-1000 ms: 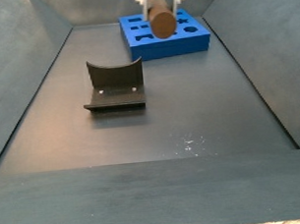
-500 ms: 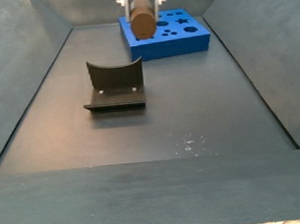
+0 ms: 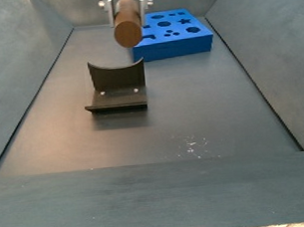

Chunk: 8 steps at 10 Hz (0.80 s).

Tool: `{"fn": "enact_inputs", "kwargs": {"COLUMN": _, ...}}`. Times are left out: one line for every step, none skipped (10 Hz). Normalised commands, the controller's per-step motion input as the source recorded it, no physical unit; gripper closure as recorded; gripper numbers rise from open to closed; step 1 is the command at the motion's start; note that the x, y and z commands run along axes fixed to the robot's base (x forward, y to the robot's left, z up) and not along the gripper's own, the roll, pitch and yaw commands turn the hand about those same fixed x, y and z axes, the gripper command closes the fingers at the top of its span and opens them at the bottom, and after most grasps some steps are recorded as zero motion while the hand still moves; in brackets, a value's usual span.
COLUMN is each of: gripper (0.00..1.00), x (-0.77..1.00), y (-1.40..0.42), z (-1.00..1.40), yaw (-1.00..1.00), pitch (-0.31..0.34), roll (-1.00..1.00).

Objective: Pick up the round object. Move up. Place the round object on the fixture. Regrasp the round object. Move to above the board. Insert the round object.
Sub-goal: Place the round object on the fixture.

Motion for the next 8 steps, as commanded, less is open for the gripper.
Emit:
{"fn": "enact_inputs", "kwargs": {"gripper": 1.0, "x": 0.54, "y": 0.09, "z": 0.01, "yaw": 0.01, "pitch": 0.174, "roll": -1.0}}
{"fn": "enact_inputs", "kwargs": {"gripper": 1.0, "x": 0.48, "y": 0.08, "z": 0.0, "yaw": 0.0, "pitch": 0.189, "roll": -1.0}}
{"fn": "enact_inputs", "kwargs": {"gripper": 1.0, "x": 0.42, "y": 0.07, "z": -0.01, "yaw": -0.01, "pitch": 0.204, "roll": -1.0}}
{"fn": "enact_inputs", "kwargs": {"gripper": 1.0, "x": 0.36, "y": 0.06, "z": -0.01, "yaw": -0.02, "pitch": 0.222, "roll": -1.0}}
{"fn": "enact_inputs", "kwargs": {"gripper": 1.0, "x": 0.27, "y": 0.05, "z": -0.01, "yaw": -0.04, "pitch": 0.244, "roll": -1.0}}
{"fn": "enact_inputs", "kwargs": {"gripper": 1.0, "x": 0.21, "y": 0.06, "z": -0.02, "yaw": -0.06, "pitch": 0.259, "roll": -1.0}}
{"fn": "enact_inputs", "kwargs": {"gripper": 1.0, "x": 0.14, "y": 0.06, "z": -0.01, "yaw": -0.08, "pitch": 0.287, "roll": -1.0}}
{"fn": "enact_inputs", "kwargs": {"gripper": 1.0, "x": 0.09, "y": 0.05, "z": -0.01, "yaw": -0.11, "pitch": 0.299, "roll": -1.0}}
